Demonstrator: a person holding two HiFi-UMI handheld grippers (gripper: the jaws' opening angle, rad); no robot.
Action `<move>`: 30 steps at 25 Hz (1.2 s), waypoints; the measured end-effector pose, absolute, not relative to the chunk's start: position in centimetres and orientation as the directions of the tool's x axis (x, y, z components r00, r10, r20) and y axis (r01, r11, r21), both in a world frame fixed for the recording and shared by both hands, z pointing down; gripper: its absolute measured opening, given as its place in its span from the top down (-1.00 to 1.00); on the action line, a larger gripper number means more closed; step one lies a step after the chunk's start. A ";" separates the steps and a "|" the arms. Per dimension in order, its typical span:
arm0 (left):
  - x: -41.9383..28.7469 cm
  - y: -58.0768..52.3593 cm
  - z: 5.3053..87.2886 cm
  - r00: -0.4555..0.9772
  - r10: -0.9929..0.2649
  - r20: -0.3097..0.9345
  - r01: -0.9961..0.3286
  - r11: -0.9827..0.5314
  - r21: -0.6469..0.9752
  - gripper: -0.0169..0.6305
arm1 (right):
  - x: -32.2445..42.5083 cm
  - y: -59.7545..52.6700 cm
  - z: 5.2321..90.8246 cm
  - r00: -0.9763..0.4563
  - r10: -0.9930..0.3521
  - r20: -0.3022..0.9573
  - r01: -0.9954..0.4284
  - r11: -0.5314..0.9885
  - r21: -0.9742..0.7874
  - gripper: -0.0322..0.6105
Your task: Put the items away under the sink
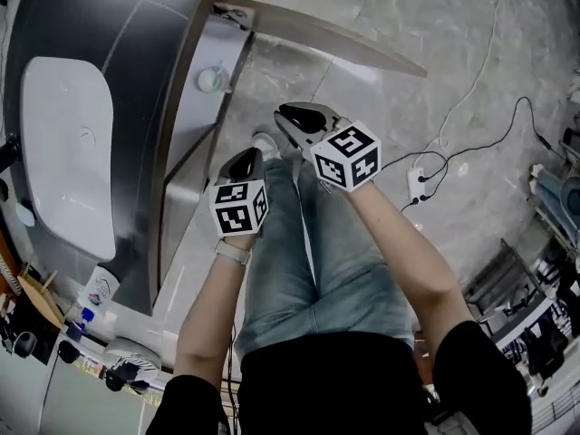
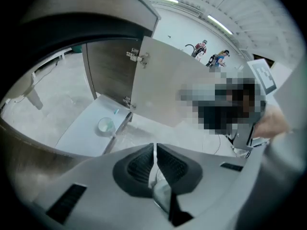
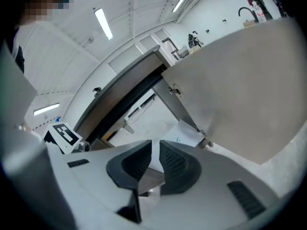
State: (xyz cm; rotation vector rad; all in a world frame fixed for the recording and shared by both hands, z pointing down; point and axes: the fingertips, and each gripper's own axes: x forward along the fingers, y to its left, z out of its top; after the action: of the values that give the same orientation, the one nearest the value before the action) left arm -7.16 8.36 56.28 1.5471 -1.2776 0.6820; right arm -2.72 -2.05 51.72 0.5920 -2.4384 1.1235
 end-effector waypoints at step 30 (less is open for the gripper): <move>-3.5 -0.9 21.5 0.448 -0.722 0.528 -0.881 -0.256 0.397 0.84 | 7.7 -4.5 16.9 -0.810 -0.485 0.329 -0.585 0.693 -0.421 0.70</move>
State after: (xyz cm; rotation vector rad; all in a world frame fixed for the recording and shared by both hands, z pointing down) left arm -3.49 -0.90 21.52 2.0474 -1.3367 0.3137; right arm 7.65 -4.49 16.90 0.8661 -2.7101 0.7729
